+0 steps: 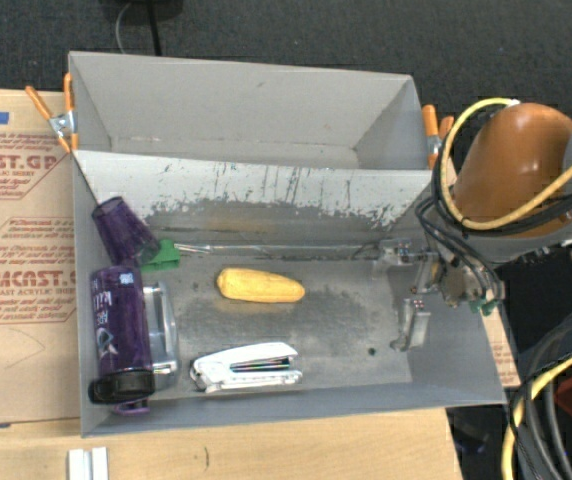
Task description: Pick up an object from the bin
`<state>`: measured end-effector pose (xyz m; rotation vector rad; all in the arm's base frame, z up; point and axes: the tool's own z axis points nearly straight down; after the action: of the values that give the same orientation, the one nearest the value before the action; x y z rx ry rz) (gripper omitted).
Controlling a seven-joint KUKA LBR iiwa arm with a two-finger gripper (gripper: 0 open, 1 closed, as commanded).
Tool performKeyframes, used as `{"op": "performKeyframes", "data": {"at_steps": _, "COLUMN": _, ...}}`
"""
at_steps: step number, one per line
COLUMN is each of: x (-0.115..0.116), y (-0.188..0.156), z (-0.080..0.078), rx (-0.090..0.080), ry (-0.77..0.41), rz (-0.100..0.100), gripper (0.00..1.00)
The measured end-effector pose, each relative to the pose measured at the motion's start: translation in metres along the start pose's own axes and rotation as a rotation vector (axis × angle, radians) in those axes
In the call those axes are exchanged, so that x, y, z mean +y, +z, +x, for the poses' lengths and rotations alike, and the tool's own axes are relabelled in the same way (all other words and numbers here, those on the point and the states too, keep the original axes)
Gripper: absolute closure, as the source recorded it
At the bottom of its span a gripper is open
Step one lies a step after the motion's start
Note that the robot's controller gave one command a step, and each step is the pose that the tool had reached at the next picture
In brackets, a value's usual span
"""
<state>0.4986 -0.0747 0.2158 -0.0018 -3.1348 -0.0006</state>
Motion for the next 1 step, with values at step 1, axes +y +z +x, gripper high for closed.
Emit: {"op": "performKeyframes", "data": {"at_steps": 1, "x": 0.0004, "y": -0.0046, "z": -0.0015, "rx": -0.008, "ry": -0.001, "rz": 0.001, "gripper": 0.00}}
